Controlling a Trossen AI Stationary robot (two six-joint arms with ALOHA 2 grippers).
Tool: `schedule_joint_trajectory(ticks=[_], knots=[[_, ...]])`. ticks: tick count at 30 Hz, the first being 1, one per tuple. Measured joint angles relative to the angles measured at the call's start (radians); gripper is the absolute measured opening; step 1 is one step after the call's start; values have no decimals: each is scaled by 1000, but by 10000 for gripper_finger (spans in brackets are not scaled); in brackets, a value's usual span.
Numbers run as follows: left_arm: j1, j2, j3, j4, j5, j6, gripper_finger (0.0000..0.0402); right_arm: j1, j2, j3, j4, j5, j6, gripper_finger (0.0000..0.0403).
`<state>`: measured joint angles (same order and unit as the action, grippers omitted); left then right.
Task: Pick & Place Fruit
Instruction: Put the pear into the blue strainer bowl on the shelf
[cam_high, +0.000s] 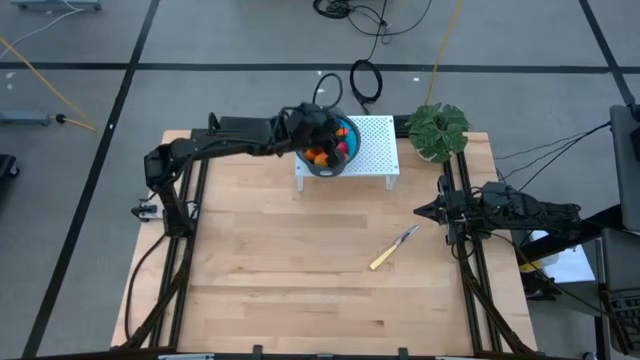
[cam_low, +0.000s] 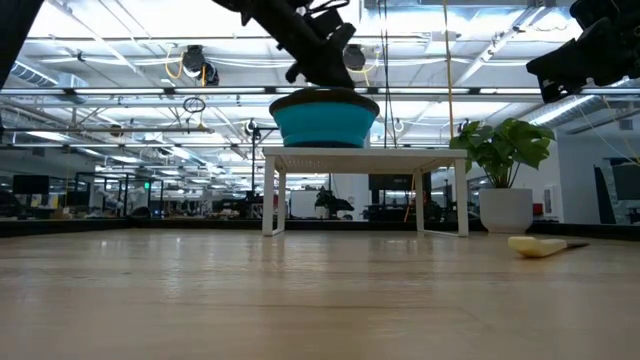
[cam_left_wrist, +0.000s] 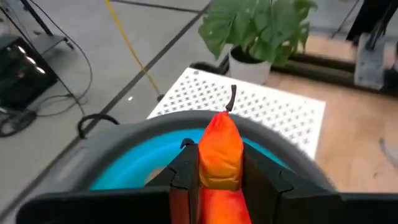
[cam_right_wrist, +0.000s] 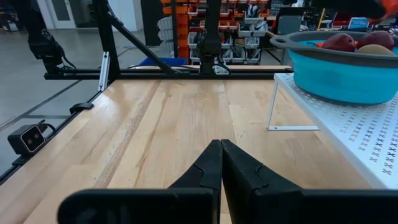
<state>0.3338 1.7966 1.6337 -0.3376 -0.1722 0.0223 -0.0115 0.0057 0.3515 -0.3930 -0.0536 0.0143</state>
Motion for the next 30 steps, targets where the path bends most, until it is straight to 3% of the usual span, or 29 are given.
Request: schedule_joint_trajectory(ticks=[8,30], knots=[[26,-2,64,-81,40,107,86,0,0,0,0,0,0,0],[-30,10,63,-244,-17,68,86,0,0,0,0,0,26,0]])
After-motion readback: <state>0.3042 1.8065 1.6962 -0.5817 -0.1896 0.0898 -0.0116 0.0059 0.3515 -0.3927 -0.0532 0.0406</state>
